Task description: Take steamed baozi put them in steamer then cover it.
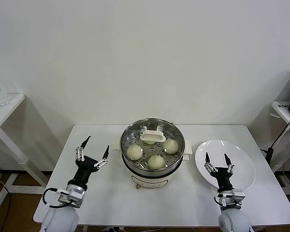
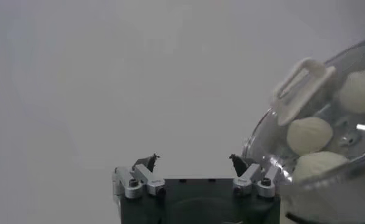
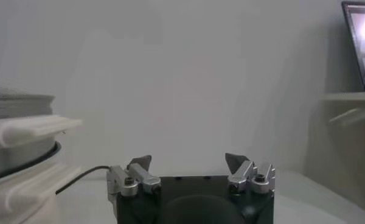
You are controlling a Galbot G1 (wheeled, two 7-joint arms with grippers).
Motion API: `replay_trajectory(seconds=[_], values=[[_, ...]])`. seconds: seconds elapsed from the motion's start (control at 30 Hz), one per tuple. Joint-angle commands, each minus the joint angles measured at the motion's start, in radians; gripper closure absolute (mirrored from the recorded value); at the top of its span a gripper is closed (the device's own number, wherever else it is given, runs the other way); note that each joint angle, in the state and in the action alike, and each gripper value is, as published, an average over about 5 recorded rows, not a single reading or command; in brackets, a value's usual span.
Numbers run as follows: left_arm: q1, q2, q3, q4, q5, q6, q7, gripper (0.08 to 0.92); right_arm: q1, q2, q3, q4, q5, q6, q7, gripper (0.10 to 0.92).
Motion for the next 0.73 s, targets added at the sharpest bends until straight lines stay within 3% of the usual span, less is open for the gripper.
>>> replay_trajectory(seconds=[0.03, 0.73], values=[[0.029, -0.008, -0.121, 0.164, -0.320, -0.211, 0.010, 0.177, -0.030, 0.000, 0.016, 0.033, 0.028, -0.042, -0.005, 0.203], [0.027, -0.002, -0.107, 0.186, -0.297, -0.217, 0.015, 0.177, -0.028, 0.003, 0.012, 0.022, 0.025, -0.031, -0.002, 0.203]])
